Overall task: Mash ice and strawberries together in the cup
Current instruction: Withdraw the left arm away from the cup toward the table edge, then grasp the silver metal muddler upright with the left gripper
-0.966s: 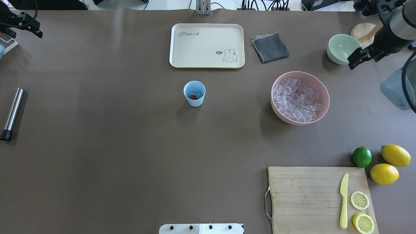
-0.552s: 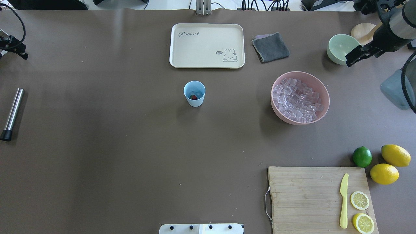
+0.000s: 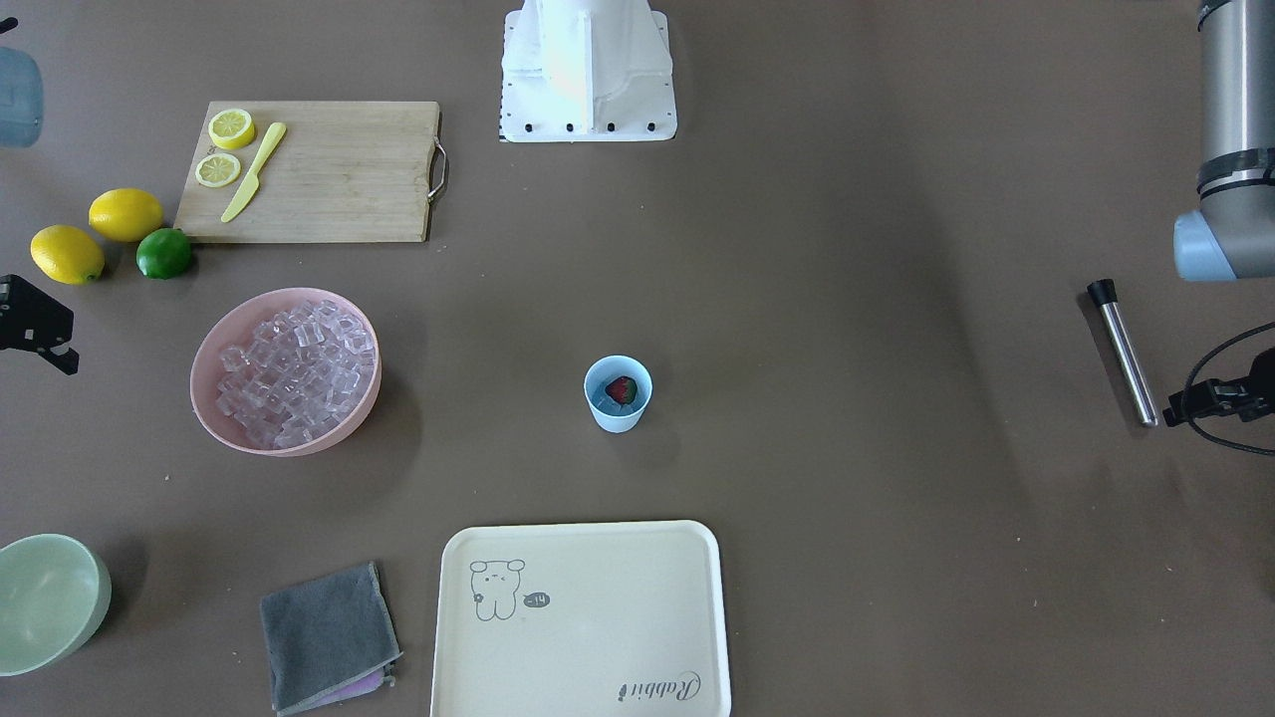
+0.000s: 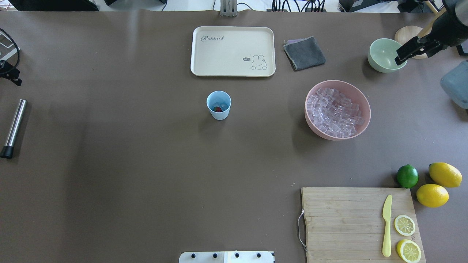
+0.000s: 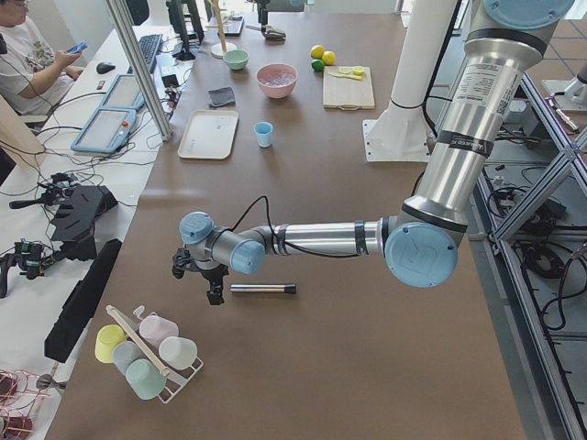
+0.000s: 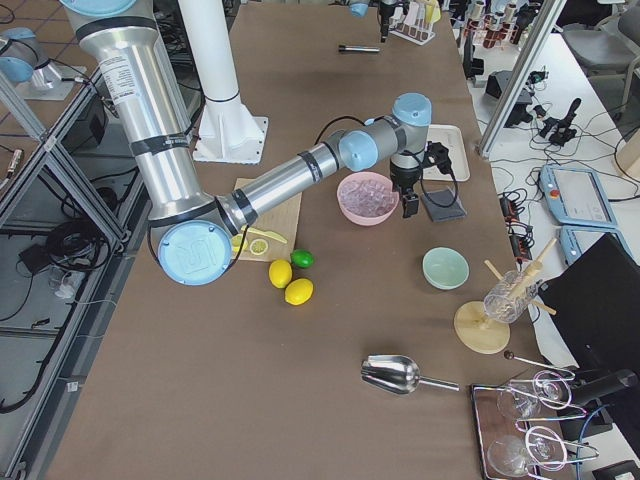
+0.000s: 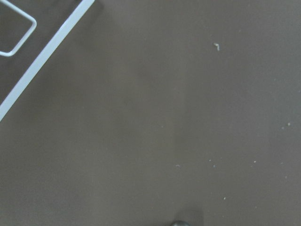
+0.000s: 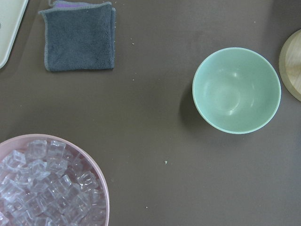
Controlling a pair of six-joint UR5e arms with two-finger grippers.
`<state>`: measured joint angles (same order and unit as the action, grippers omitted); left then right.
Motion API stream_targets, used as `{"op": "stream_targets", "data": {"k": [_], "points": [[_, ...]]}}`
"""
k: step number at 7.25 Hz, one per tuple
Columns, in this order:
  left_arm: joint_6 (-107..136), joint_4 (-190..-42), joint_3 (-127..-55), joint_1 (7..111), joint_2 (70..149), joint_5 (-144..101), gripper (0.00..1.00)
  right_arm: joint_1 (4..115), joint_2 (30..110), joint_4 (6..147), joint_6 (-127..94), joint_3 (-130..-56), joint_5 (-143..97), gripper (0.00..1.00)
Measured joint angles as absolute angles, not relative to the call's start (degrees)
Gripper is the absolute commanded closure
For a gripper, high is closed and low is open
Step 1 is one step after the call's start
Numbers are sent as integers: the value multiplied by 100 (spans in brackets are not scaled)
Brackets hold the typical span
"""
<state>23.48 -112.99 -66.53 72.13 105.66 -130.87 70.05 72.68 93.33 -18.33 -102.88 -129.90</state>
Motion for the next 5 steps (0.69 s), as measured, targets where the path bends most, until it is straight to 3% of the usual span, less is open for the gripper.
{"op": "stream_targets", "data": {"k": [5], "points": [[2473, -11621, -6678, 6922, 10320, -13037, 3, 7530, 7856, 9322, -1005, -10326, -13042, 1]]}}
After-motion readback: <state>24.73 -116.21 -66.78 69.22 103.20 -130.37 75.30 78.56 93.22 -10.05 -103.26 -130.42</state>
